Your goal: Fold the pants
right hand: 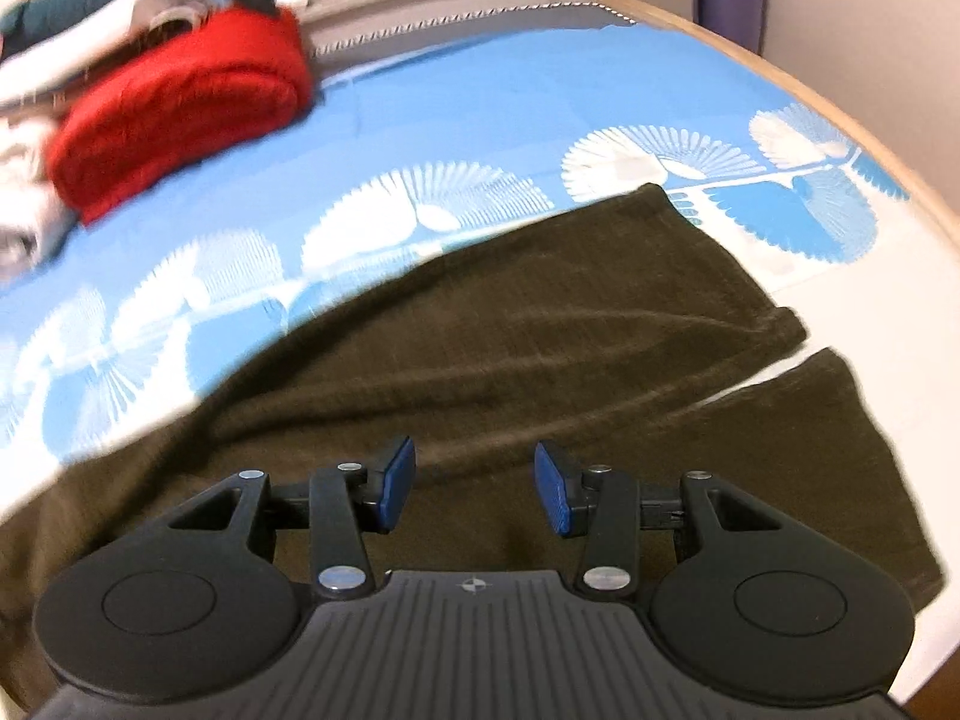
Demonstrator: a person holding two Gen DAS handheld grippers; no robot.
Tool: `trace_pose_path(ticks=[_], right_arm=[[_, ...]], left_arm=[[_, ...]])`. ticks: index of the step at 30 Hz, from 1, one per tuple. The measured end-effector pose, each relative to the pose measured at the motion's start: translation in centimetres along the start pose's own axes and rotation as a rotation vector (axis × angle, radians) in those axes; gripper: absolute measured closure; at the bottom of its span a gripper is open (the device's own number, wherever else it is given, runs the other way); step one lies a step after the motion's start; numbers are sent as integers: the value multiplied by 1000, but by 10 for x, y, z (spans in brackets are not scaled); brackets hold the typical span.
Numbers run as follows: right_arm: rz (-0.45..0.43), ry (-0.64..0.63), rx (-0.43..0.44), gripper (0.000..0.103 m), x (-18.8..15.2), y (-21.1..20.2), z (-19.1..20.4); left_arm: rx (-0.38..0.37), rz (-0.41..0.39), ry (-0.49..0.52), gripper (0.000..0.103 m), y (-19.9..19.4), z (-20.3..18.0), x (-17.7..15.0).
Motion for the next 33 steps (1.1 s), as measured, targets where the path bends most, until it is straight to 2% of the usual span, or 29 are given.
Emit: trace_pose_path(ticks=[3,4,6,8,11,22,29,30,31,32,33], right_arm=[[-27,80,40,57,12,7,5],[-35,104,48,57,15,10,7],[-44,162,68,57,21,20,11],[-42,219,88,57,25,32,16],[-18,280,118,57,30,57,29],[132,301,150,57,25,159,97],[155,291,137,57,22,186,97],[150,311,146,59,22,185,95],[146,326,163,76,22,183,96],[143,336,197,102,23,183,99],[135,337,219,101,23,180,102]], left_arm=[[13,-24,10,38,-1,-5,7],[32,-43,26,53,-2,-8,10],[79,-65,55,75,-5,-7,13],[91,-81,67,83,-7,-6,16],[103,-85,80,85,-11,-5,17],[130,-56,168,85,-8,-9,18],[125,-56,181,85,-9,-11,19],[128,-58,181,85,-9,-11,19],[130,-58,184,85,-9,-11,18],[135,-59,188,85,-9,-11,18],[140,-61,192,85,-9,-11,17]])
Point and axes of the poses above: each gripper's, at about its wrist camera, not at the fingertips, and y roughly the way its jaws point, z to its left, x to its top, the point moved 10 cm from there along y, roughly the way its jaws point, and after that the axes turned 3 degrees about x, right-handed, at the moved point
